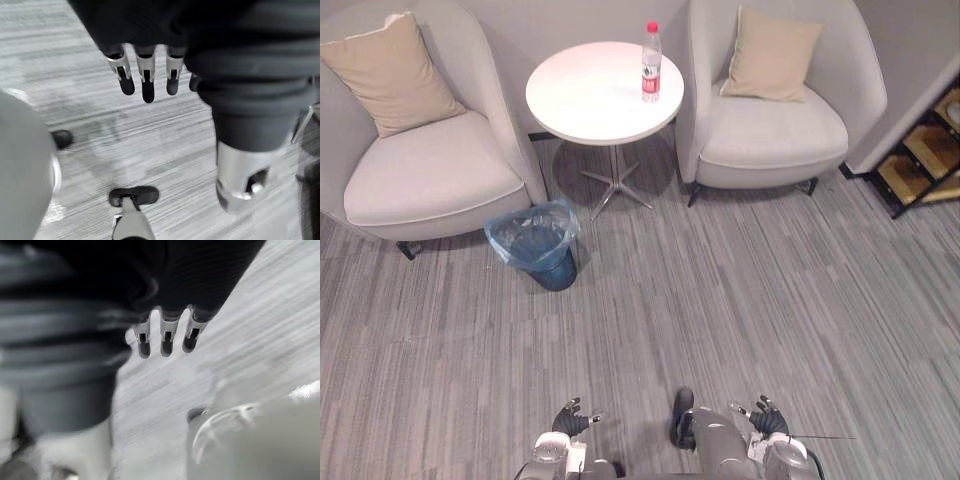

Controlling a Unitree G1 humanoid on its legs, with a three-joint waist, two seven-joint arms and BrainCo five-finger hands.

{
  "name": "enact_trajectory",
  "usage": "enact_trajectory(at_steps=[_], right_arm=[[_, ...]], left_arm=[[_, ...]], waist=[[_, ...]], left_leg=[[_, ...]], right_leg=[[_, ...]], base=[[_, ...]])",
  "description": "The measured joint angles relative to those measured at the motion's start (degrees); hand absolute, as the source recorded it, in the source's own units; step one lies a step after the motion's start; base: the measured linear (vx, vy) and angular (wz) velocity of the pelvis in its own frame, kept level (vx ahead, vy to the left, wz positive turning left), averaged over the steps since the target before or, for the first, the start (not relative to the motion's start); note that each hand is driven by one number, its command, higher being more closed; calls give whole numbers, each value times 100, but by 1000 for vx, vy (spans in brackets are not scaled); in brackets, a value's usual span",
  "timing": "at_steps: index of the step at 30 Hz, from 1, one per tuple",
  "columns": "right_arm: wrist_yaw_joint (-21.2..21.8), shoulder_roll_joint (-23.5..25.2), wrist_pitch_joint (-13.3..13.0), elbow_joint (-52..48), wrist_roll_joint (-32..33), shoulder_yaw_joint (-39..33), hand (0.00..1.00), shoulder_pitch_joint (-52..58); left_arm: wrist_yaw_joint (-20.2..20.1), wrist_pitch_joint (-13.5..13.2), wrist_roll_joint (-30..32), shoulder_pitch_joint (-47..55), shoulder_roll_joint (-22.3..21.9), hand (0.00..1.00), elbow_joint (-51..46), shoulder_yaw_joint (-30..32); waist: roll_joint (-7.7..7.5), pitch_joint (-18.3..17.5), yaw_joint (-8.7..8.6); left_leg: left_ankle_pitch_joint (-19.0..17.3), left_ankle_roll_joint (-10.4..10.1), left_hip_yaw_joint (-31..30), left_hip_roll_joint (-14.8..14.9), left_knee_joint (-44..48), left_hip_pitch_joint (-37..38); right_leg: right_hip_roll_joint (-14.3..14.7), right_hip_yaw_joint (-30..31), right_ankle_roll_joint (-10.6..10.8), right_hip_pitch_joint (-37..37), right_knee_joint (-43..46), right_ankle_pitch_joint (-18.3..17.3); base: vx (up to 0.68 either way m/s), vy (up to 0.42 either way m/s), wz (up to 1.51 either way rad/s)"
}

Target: Gather rubbish on tea table into small bin, then transfer packed bag to large trash can.

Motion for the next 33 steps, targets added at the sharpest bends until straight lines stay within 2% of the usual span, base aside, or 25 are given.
enact_trajectory(at_steps=[2, 3, 4, 6, 8, 11, 12, 13, 14, 15, 16, 17, 18, 19, 20, 21, 22, 23, 24, 26, 27, 29, 30, 32, 33], right_arm=[[4, -9, 7, 24, 27, -14, 0, -2], [-10, -9, 29, 46, 25, 9, 0, 8], [-14, 32, 38, 40, 27, 25, 0, 43], [-31, 102, 33, -61, 33, 20, 0, 125], [-45, 197, 31, -194, 45, 5, 0, 191], [-46, 228, 36, -194, 96, 3, 0, 177], [-48, 223, 37, -160, 95, -4, 0, 172], [-48, 212, 37, -136, 94, -6, 0, 170], [-49, 187, 39, -84, 90, -5, 0, 161], [-49, 183, 35, -3, 86, 2, 0, 157], [-50, 192, 38, 34, 87, 0, 0, 152], [-27, 206, 37, 64, 50, 7, 0, 115], [-15, 201, 37, 73, 12, 5, 0, 114], [-2, 198, 39, 123, -4, 1, 0, 98], [0, 203, 39, 131, -8, 0, 0, 90], [9, 224, 42, 155, -58, 10, 0, 92], [24, 247, 37, 152, -76, -5, 0, 103], [32, 252, 39, 110, -102, -71, 0, 64], [39, 234, 35, 83, -134, -51, 0, 44], [58, 242, 27, 24, -143, -46, 0, 42], [81, 234, 5, -15, -143, -43, 0, 31], [120, 201, -4, -29, -138, -38, 0, -5], [118, 191, -3, -43, -138, -12, 0, -8], [121, 202, 0, -31, -139, 31, 0, 74], [109, 119, 14, 32, -143, -24, 0, 15]], left_arm=[[-3, 9, 40, -70, -76, 0, 17, 24], [-5, 11, 92, -44, -146, 0, -5, 175], [3, 7, 91, -14, -175, 0, -151, 322], [8, -1, 86, 9, -205, 0, -298, 420], [8, -19, 72, 33, -247, 0, -430, 417], [10, -98, -26, 23, -271, 0, -514, 412], [11, -105, -30, 15, -269, 0, -512, 409], [11, -105, -30, 15, -269, 0, -505, 407], [11, -112, -29, -5, -260, 0, -502, 407], [11, -102, -28, -14, -219, 0, -465, 400], [11, -101, -28, -15, -196, 0, -445, 395], [1, -96, -27, -27, -163, 0, -408, 394], [0, -98, -27, -27, -158, 0, -408, 392], [-1, -97, -28, -25, -129, 0, -373, 376], [-1, -98, -28, -25, -114, 0, -371, 344], [-1, -83, -27, -12, -55, 0, -294, 202], [-2, -83, -27, -11, -43, 0, -260, 165], [-5, -62, -28, 7, 27, 0, -164, 85], [-3, -37, -28, 26, 67, 0, -117, -7], [1, -37, -28, 19, 69, 0, -118, 2], [-5, -37, -27, 29, 66, 0, -116, 0], [-32, -31, -24, 34, 68, 0, -86, -2], [-73, -21, -22, 57, 67, 0, -28, -4], [-95, 2, -15, 133, 131, 0, -29, -17], [-91, 12, -9, 115, 25, 0, 60, -1]], waist=[[45, 34, -15], [50, 95, 19], [29, 121, 75], [-32, 159, 120], [-55, 155, 129], [-42, 144, 179], [-41, 144, 210], [-40, 143, 219], [-56, 143, 336], [-105, 113, 409], [-102, 54, 405], [-207, 39, 352], [-213, 32, 353], [-222, 22, 369], [-226, 19, 369], [-249, 25, 311], [-271, 24, 313], [-315, 21, 245], [-282, -3, 153], [-224, -3, 121], [-162, -19, 121], [-81, 5, 83], [-100, 10, 42], [-287, -78, -16], [-7, -60, 26]], left_leg=[[64, -110, -90, 178, 1017, -471], [150, -297, -128, 427, 2289, -934], [79, -238, -75, 622, 3152, -1199], [-64, 2, 150, 824, 3792, -1599], [-110, 69, 371, 835, 3588, -1979], [47, 174, 437, 399, 1948, -2454], [389, 144, 362, 100, 910, -2490], [557, 144, 320, -6, 542, -2478], [1275, 141, 179, -208, -50, -2362], [1515, 507, 201, -349, -187, -2213], [1479, 583, 228, -394, -135, -2181], [1153, 732, 343, -464, 223, -2256], [949, 773, 400, -466, 425, -2268], [726, 805, 494, -501, 463, -2088], [654, 815, 530, -525, 433, -1991], [403, 841, 532, -631, 275, -1612], [355, 844, 538, -670, 252, -1475], [221, 840, 520, -751, 161, -1054], [209, 840, 433, -736, 24, -772], [209, 840, 337, -615, -91, -510], [209, 840, 251, -473, -147, -378], [209, 840, 91, -283, -179, -209], [203, 830, -44, -166, -207, -51], [46, 501, -250, -143, -221, 185], [-104, 276, -383, 164, -215, 324]], right_leg=[[80, -32, -62, 171, -78, -170], [173, -36, -113, 544, -262, -253], [235, -47, -153, 869, -350, -379], [278, -61, -187, 1358, -436, -610], [275, -51, -100, 1657, -570, -801], [251, 11, 63, 1961, -954, -829], [207, 71, 173, 2105, -1062, -873], [194, 107, 243, 2141, -1086, -883], [146, 319, 381, 2272, -1155, -962], [61, 495, 456, 2383, -1208, -993], [3, 512, 491, 2392, -1216, -1009], [-148, 655, 650, 2367, -1064, -1106], [-213, 783, 777, 2280, -753, -1187], [-302, 985, 999, 1975, 117, -1321], [-341, 1044, 1044, 1809, 572, -1329], [-541, 1026, 1359, 1193, 2198, -1089], [-622, 1018, 1362, 1032, 2628, -1030], [-776, 914, 1091, 731, 3494, -1215], [-832, 605, 844, 592, 3594, -1409], [-774, 241, 586, 368, 3336, -1587], [-632, 91, 506, 147, 2790, -1632], [-435, 95, 507, -54, 1772, -1482], [-304, 258, 535, -109, 891, -1030], [-224, 658, 627, 60, -605, 316], [30, 593, 308, 191, -569, 753]], base=[[366, -249, 25], [330, -196, -1], [303, -167, -11], [282, -106, -7], [275, -60, 3], [265, 30, -8], [407, 101, -12], [400, 130, -33], [421, 148, -55], [442, 151, -53], [506, 149, -34], [511, 153, -11], [598, 204, -27], [453, 183, -27], [431, 184, -33], [323, 131, -17], [526, 137, -5], [537, 77, 19], [550, 45, 27], [386, -43, 29], [417, -100, 39], [436, -167, 45], [467, -253, 59], [542, -325, 60], [467, -256, 24]])
